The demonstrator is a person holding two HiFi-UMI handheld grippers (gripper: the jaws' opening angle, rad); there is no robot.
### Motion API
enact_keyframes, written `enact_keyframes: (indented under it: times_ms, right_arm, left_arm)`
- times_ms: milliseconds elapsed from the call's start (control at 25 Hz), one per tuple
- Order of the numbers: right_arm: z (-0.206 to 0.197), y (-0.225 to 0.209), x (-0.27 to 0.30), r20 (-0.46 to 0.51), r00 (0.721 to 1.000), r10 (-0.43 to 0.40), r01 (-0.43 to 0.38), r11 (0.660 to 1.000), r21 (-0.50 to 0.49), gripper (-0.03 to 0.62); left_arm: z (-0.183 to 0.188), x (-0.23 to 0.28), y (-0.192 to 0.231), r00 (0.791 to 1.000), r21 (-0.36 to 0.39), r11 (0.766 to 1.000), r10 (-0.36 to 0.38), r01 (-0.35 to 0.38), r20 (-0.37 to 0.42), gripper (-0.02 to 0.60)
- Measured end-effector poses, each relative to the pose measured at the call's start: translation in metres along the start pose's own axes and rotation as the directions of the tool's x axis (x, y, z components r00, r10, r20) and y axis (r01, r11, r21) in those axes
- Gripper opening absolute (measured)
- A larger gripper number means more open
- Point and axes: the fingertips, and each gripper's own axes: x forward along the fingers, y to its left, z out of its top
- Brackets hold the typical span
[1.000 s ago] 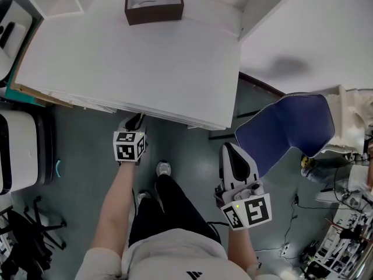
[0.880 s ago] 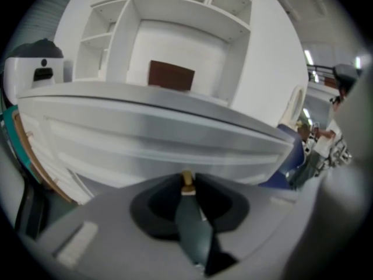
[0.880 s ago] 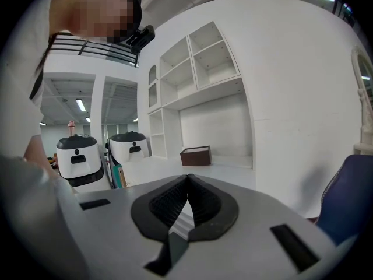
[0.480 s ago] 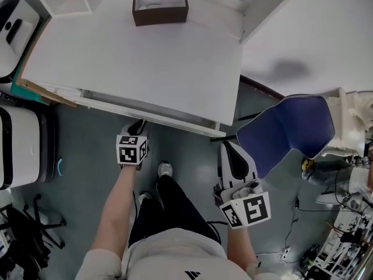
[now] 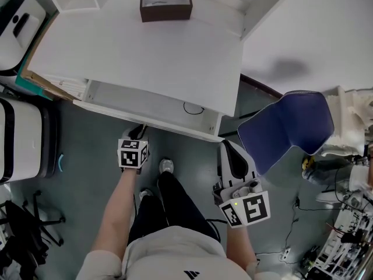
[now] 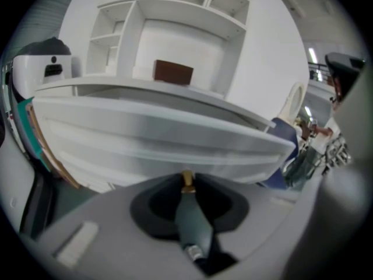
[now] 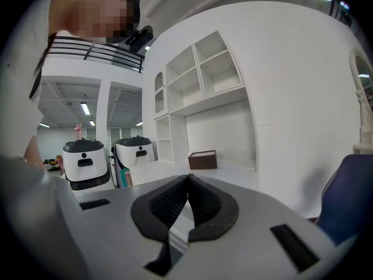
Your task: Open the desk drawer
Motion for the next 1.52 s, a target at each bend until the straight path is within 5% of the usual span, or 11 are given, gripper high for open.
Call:
enact_keyframes:
  times_ms: [1520]
  right_arm:
    - [0.009,0.075,-0.057,0.061,0.998,-0.029,0.031,0.999,-0.027,-0.012]
  left_arm:
    - [-0.079,-0.073,-0.009,0.997,-0.005,0.998,-0.055,0.055,-0.057,0.078]
